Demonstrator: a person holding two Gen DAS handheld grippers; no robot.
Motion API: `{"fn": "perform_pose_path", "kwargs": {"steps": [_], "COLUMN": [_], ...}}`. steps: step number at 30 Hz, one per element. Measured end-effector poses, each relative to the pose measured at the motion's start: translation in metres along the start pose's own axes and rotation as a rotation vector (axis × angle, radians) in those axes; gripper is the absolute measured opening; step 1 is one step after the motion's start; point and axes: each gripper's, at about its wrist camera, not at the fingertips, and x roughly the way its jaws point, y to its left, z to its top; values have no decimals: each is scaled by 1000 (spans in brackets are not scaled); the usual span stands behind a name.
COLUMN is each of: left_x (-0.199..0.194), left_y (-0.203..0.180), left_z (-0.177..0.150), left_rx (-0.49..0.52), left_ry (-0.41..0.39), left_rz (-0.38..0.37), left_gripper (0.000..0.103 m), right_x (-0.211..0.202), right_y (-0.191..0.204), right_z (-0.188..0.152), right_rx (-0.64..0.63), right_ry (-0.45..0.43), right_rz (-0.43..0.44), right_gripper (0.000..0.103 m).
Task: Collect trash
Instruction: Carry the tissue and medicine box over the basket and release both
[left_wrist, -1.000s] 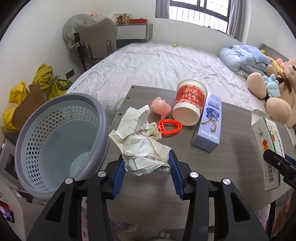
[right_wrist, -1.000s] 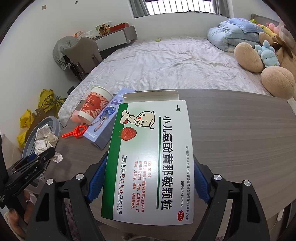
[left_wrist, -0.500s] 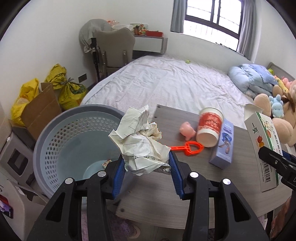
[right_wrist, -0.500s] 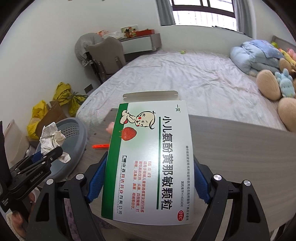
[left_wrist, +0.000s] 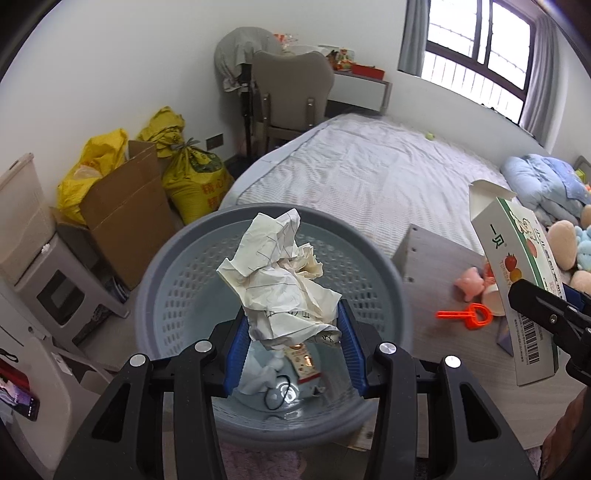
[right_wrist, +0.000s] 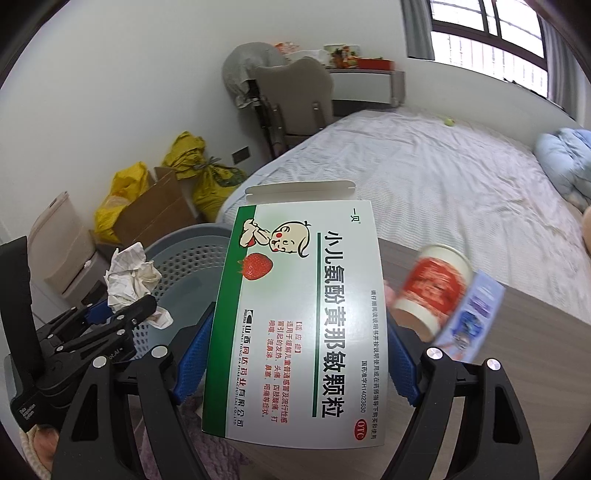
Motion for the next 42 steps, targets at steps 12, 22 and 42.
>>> {"fn": "perform_pose_path", "kwargs": {"steps": [12,22,42], "left_x": [25,43,42], "left_y": [48,64,75], "left_z": [3,6,6], "left_rx": [-37,-50,-80], "left_ry": [39,66,73], "left_rz": [43,40,66], "left_gripper": [44,45,62], "right_x": [57,87,93], "right_y": [53,73,75], "right_z": [14,16,15], "right_rx": [-80,-118,-121], "right_ry": [62,101,113], "right_rz": [68,86,84], "right_gripper": [78,78,78]}}
